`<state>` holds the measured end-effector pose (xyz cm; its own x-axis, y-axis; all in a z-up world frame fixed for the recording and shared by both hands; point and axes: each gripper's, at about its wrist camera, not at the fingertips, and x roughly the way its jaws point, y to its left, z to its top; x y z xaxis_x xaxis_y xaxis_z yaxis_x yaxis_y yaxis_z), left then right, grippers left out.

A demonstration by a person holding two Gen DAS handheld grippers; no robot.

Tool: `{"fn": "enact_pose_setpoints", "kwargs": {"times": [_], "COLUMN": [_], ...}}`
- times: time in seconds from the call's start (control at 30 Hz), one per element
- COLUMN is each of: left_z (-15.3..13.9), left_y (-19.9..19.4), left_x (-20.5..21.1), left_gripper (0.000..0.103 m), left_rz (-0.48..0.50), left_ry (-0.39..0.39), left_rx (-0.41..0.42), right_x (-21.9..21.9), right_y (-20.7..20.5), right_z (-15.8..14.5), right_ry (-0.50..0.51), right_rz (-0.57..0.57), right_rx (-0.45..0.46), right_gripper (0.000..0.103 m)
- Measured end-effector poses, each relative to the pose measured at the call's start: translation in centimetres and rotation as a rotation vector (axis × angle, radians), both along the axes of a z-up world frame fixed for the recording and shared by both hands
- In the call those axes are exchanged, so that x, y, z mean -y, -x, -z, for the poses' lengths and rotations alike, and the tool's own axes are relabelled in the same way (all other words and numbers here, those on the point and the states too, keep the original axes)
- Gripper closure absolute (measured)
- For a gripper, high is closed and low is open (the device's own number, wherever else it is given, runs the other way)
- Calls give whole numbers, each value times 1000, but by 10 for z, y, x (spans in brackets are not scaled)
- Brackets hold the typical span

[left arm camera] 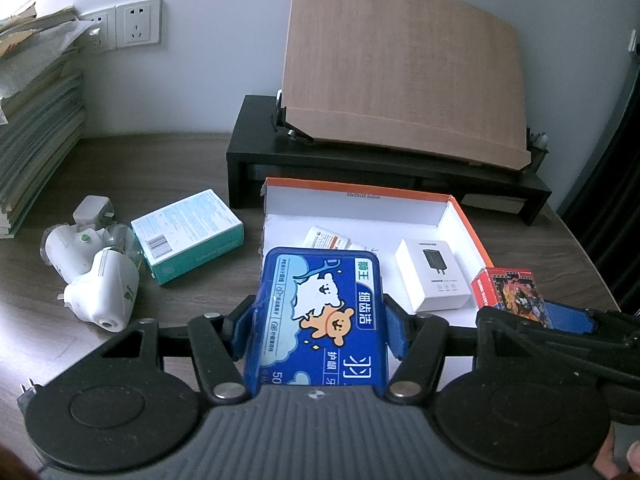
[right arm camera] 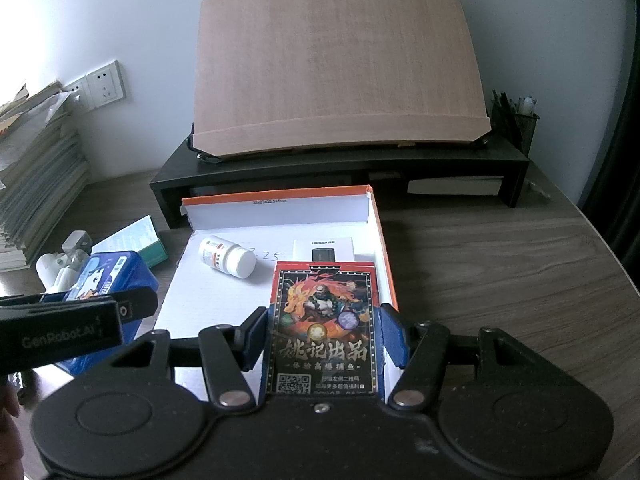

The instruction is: Organize rigid objects

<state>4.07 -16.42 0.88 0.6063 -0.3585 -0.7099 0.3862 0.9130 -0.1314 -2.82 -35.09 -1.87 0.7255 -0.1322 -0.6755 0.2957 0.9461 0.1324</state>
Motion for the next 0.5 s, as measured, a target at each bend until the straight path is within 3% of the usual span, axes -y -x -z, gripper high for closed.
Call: {"fn": "enact_pose_setpoints", "kwargs": {"times": [0.5], "left_z": [1], "left_y": [-1], "left_x": [1], "left_gripper": [39], "left_rz": [0], "left_ry": [-1], "left_rx": [-2], "right_x": [1], "right_y": [-2], "right_z": [1], "right_ry": [-2], "right_rz": [-1], "right_rx": [-1], "right_gripper": [32]}}
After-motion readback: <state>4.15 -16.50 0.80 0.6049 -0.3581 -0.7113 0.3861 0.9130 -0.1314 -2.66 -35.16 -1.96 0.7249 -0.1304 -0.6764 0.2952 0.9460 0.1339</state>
